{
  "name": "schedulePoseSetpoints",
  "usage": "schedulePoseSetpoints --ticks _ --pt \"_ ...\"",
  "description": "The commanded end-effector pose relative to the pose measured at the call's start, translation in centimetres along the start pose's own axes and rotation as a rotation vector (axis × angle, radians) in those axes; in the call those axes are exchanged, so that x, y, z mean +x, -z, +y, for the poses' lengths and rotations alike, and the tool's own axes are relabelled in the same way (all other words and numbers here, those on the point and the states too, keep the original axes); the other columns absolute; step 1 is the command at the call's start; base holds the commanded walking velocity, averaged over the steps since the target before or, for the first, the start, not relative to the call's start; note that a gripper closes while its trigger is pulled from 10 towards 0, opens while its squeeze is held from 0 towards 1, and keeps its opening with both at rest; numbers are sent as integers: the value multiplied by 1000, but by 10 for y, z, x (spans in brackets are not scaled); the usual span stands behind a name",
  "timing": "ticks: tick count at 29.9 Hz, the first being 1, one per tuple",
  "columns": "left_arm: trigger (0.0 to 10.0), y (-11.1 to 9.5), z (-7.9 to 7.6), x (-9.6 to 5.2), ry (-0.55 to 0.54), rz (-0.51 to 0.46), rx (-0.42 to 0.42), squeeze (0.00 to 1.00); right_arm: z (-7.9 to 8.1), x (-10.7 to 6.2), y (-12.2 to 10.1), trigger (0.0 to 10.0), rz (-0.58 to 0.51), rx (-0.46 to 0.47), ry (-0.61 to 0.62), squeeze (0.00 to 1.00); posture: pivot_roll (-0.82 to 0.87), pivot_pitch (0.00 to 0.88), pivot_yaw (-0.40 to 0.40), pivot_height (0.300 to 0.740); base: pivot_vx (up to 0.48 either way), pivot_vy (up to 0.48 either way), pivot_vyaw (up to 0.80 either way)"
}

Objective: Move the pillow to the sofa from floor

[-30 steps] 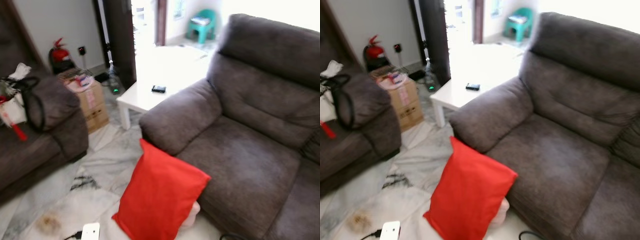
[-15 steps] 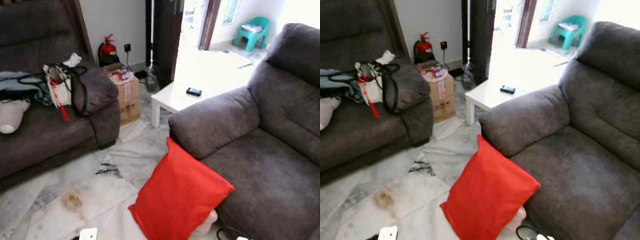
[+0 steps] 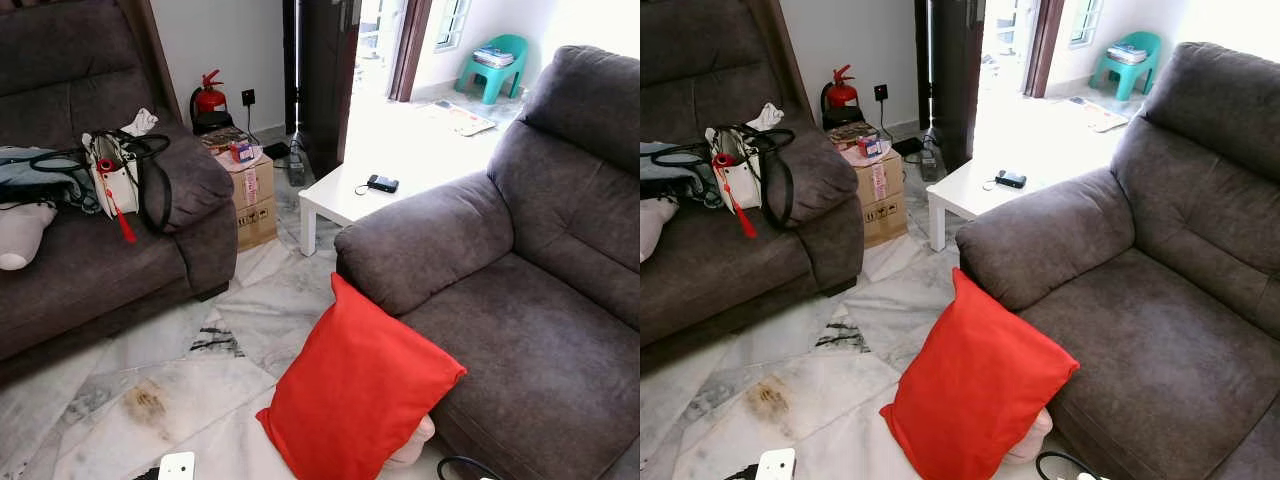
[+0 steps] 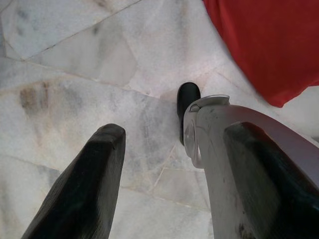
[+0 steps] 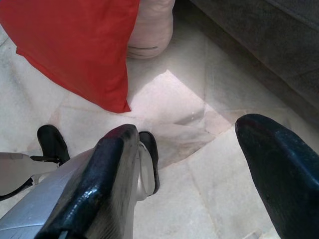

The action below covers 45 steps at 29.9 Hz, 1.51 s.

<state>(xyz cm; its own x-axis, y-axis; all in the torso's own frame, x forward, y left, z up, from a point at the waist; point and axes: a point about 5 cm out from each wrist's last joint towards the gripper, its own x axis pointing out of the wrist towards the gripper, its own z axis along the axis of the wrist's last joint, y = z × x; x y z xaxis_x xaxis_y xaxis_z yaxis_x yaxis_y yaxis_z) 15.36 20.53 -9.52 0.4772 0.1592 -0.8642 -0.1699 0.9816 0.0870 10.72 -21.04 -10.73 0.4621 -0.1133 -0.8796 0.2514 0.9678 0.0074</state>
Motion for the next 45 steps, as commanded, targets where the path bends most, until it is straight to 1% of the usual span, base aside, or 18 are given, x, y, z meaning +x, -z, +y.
schedulePoseSetpoints --ticks 1,10,12,17,28,33,38,45 --pt "10000 1 3 0 -9 1 6 0 0 0 1 10000 -5 18 3 0 -65 0 -27 740 0 0 0" --pt "10000 1 3 0 -4 1 15 0 0 -1 3 10000 -2 37 19 0 -67 0 -23 740 0 0 0" --pt "10000 1 3 0 -3 1 18 0 0 -1 3 10000 -4 47 16 0 -67 0 -22 740 0 0 -722" --pt "10000 2 3 0 1 3 22 0 0 -1 3 10000 -2 36 13 0 -68 0 -21 740 0 0 -653" --pt "10000 3 3 0 3 5 23 0 -1 -1 4 10000 -2 28 20 0 -67 0 -23 740 0 0 0" --pt "10000 3 3 0 3 5 22 0 -1 -1 4 10000 -3 40 22 0 -66 0 -25 740 244 0 0" --pt "10000 3 3 0 4 5 22 0 -1 -1 4 10000 -3 45 20 0 -65 0 -27 740 254 0 -731" --pt "10000 2 2 0 4 3 17 0 -1 -1 3 10000 -6 41 23 0 -61 0 -29 740 261 0 0"
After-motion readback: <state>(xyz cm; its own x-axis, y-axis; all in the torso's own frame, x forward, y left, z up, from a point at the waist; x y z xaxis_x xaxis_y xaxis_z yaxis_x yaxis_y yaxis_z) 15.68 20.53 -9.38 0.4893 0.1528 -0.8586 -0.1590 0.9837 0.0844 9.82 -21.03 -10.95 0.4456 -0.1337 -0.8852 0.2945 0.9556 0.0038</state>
